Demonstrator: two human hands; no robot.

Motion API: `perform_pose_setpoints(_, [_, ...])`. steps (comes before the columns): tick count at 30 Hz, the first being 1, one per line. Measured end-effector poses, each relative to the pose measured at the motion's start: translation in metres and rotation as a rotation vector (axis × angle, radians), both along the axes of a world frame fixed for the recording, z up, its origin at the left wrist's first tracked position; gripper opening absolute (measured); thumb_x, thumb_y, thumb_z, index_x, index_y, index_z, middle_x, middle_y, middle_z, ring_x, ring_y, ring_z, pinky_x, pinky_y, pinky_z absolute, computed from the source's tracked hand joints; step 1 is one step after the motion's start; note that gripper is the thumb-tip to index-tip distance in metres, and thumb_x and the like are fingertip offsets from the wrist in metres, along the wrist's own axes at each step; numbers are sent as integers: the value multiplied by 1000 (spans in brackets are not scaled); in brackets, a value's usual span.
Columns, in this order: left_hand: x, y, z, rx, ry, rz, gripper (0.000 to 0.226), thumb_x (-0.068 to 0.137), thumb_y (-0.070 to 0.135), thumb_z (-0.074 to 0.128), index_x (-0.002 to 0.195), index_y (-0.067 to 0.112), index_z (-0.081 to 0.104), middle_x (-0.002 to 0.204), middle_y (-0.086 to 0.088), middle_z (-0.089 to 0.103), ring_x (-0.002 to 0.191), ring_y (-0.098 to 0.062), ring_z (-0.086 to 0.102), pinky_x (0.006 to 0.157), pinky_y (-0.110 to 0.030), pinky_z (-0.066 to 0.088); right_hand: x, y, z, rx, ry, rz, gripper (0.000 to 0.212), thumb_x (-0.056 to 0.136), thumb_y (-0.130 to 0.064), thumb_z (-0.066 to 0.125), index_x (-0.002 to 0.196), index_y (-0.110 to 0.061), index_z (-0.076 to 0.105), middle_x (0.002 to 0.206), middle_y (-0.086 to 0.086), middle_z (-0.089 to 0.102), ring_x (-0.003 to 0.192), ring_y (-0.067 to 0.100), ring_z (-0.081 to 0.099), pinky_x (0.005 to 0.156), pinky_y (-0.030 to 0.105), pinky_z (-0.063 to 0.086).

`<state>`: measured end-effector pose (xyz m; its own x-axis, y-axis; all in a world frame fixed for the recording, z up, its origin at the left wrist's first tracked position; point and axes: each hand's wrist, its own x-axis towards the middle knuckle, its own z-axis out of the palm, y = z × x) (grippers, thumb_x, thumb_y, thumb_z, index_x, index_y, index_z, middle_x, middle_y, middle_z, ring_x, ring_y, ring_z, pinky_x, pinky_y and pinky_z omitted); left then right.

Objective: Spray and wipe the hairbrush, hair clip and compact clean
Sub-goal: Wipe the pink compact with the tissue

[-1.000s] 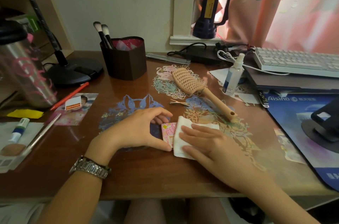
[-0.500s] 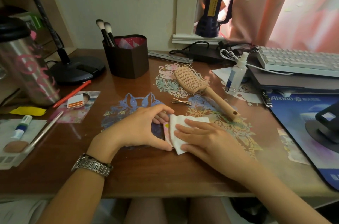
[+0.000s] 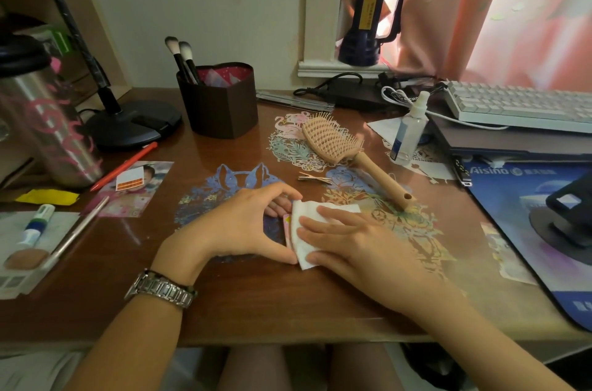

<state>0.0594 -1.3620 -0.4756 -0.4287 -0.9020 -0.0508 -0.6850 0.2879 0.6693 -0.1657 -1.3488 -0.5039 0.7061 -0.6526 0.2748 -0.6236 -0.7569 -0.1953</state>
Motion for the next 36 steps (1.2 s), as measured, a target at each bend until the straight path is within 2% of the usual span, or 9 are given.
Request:
perform_pose_setpoints(3, [0, 1, -1, -9, -15, -8, 86, 54, 44, 89, 128, 39, 44, 117, 23, 52, 108, 5, 52, 96, -20, 47, 0, -2, -3, -1, -5, 10, 44, 94, -50, 33, 128, -32, 54, 136, -16, 52, 133, 13, 40, 98, 41, 44])
perform_pose_setpoints(7, [-2, 1, 0, -16, -29, -3, 87, 55, 45, 89, 128, 38, 43, 117, 24, 51, 107, 7, 51, 94, -15, 45, -12, -3, -5, 24, -9, 5, 44, 94, -51, 34, 131, -35, 50, 138, -19, 47, 136, 7, 33, 104, 34, 38])
perform_pose_setpoints(14, [-2, 2, 2, -62, -70, -16, 82, 57, 46, 87, 126, 36, 44, 116, 22, 54, 109, 5, 52, 93, -16, 46, -55, -6, 4, 32, -81, -120, 43, 90, -54, 38, 124, -36, 58, 126, -21, 57, 123, 0, 47, 99, 30, 46])
perform_pose_setpoints(17, [-2, 3, 4, -102, -62, -7, 72, 59, 45, 85, 120, 35, 48, 111, 22, 58, 104, 4, 56, 91, -19, 48, -67, -6, 6, 32, -64, -152, 46, 89, -56, 35, 123, -37, 59, 124, -23, 58, 123, -2, 46, 99, 27, 45])
perform_pose_setpoints(23, [0, 8, 11, -116, 120, 41, 35, 69, 31, 81, 97, 25, 62, 93, 10, 73, 89, -1, 68, 83, -25, 56, -69, -5, 3, 41, -53, -150, 48, 89, -58, 32, 124, -39, 57, 126, -26, 53, 125, -5, 42, 100, 22, 38])
perform_pose_setpoints(27, [0, 8, 12, -295, 154, 96, 13, 76, 22, 77, 83, 19, 67, 78, 9, 73, 77, -2, 70, 74, -27, 57, -68, -5, 4, 42, -51, -141, 47, 89, -58, 32, 124, -40, 56, 126, -28, 50, 124, -7, 40, 100, 20, 35])
perform_pose_setpoints(31, [-2, 6, 11, -484, 175, 126, 13, 80, 17, 74, 90, 22, 70, 83, 8, 72, 78, -1, 68, 69, -21, 57, -68, -6, 3, 42, -57, -141, 45, 89, -57, 34, 124, -40, 56, 126, -26, 53, 124, -7, 41, 100, 22, 36])
perform_pose_setpoints(36, [-1, 2, 9, -480, 171, 158, 19, 79, 19, 75, 98, 19, 71, 87, 2, 71, 80, -6, 67, 72, -20, 57, -67, -7, 2, 38, -59, -130, 44, 89, -57, 35, 124, -40, 57, 126, -26, 53, 125, -5, 42, 101, 23, 38])
